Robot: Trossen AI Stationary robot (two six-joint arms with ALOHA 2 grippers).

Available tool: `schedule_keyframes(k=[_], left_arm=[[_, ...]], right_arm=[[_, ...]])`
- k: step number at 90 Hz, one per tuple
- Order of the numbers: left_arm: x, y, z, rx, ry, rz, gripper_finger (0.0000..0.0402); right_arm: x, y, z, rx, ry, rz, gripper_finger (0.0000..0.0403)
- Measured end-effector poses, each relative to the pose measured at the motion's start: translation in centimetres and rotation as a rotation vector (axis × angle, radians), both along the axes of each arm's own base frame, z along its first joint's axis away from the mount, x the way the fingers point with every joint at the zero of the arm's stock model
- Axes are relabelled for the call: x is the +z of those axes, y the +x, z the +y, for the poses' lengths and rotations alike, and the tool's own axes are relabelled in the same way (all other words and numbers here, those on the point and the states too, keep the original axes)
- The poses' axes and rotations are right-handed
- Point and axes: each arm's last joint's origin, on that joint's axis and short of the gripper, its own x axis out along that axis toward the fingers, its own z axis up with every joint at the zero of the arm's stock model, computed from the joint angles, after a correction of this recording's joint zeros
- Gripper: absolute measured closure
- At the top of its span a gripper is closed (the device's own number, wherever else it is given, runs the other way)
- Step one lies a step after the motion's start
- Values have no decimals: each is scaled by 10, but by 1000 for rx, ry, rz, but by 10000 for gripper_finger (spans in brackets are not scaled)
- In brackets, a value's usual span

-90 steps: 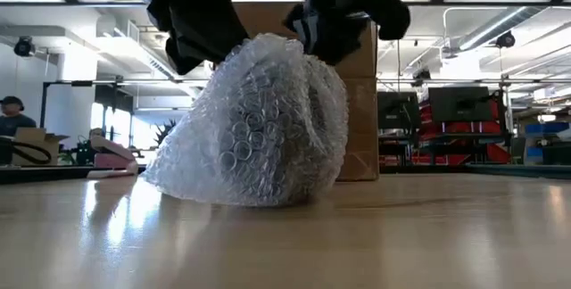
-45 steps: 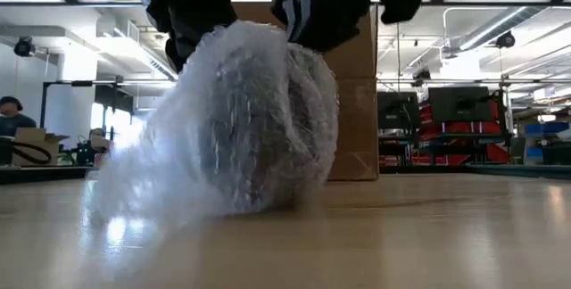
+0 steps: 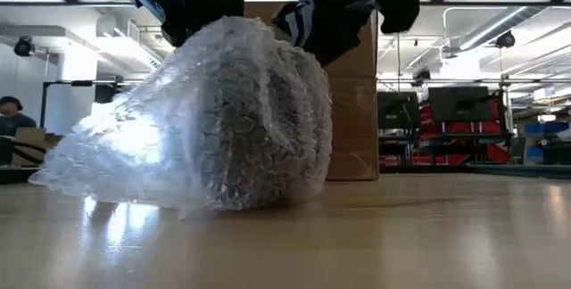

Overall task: Wrap mug
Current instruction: Wrap the black mug with the bubble wrap

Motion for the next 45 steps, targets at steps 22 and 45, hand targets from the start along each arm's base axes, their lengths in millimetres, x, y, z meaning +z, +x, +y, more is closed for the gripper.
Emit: schedule_keyframes(k=[22,45], left_arm=[[1,-2,0,-16,18,2,401],[6,-5,-2,-33,-15,-7,401]], right_arm=[[-17,6,5,40,94,39,401],[-33,8,6,21,101,71,401]])
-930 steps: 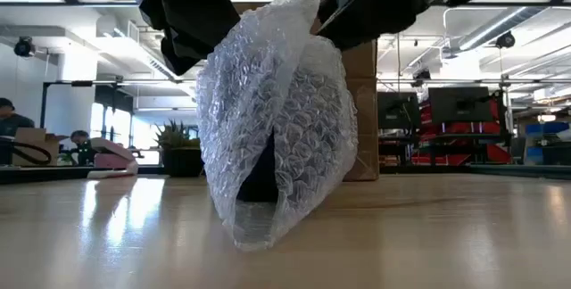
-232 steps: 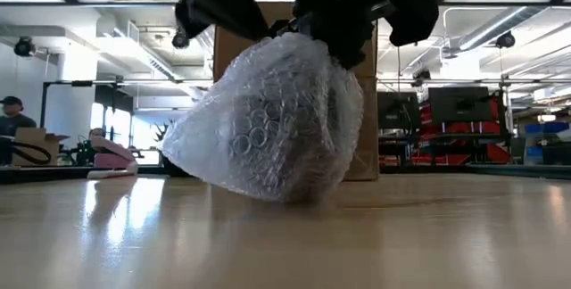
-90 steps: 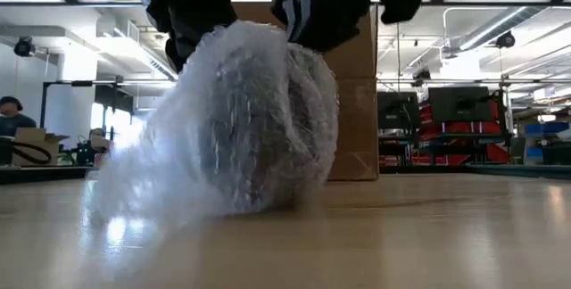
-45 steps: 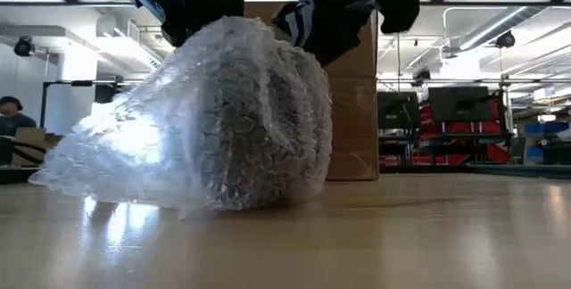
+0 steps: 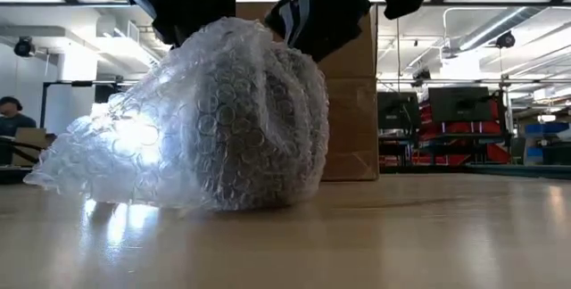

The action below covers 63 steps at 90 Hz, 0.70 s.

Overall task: Wrap mug
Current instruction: Wrap the black mug with the bubble wrap

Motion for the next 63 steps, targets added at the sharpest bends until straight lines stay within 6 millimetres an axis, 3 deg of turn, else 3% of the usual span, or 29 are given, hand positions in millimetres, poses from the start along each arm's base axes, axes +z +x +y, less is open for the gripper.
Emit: schedule_keyframes(k=[20,63], left_arm=[[28,-6,-7,-22,-53,-69,401],[20,-6,-13,-73,-86,-28,401]], right_arm=[[-8,-2,-3,0,-22,36,401],[-6,0,-3,5,-12,21,401]])
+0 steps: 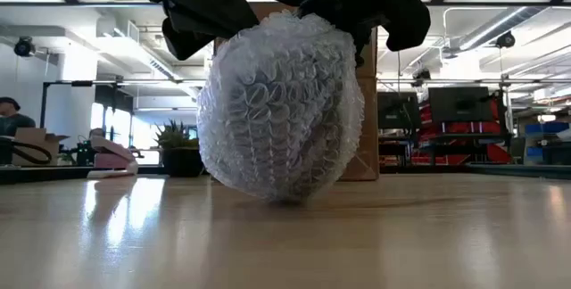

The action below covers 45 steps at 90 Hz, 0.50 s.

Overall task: Wrap mug
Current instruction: Wrap the black mug with the bubble wrap

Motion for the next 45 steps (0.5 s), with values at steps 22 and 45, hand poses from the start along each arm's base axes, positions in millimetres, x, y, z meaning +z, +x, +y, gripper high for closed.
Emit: schedule_keyframes(k=[22,45], left_arm=[[1,-1,1,26,29,-12,402],[15,-4,4,16,41,-44,402]], right_arm=[[0,0,0,-2,-3,0,401],[1,0,0,-1,1,-4,401]])
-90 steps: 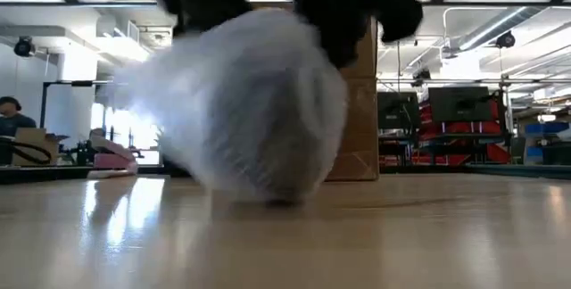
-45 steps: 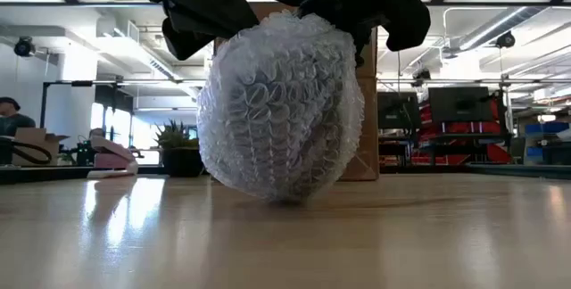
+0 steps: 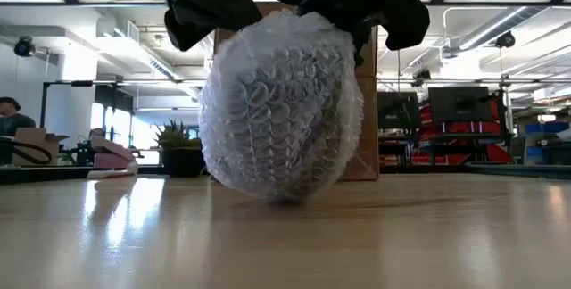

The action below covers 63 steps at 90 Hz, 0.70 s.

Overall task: Wrap mug
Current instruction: Wrap the black mug with the bubble wrap

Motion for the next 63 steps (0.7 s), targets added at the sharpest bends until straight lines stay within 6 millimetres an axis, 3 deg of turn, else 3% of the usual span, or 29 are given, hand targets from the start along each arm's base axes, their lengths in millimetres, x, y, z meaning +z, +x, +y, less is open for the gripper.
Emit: schedule_keyframes(k=[26,43,63], left_arm=[[19,-6,-3,-16,19,61,402],[16,-12,-11,-4,-34,76,402],[0,-10,-23,22,-44,88,402]], right_arm=[[0,0,0,-7,2,-1,401],[0,0,0,-26,9,1,390],[0,0,-1,-24,8,1,342]])
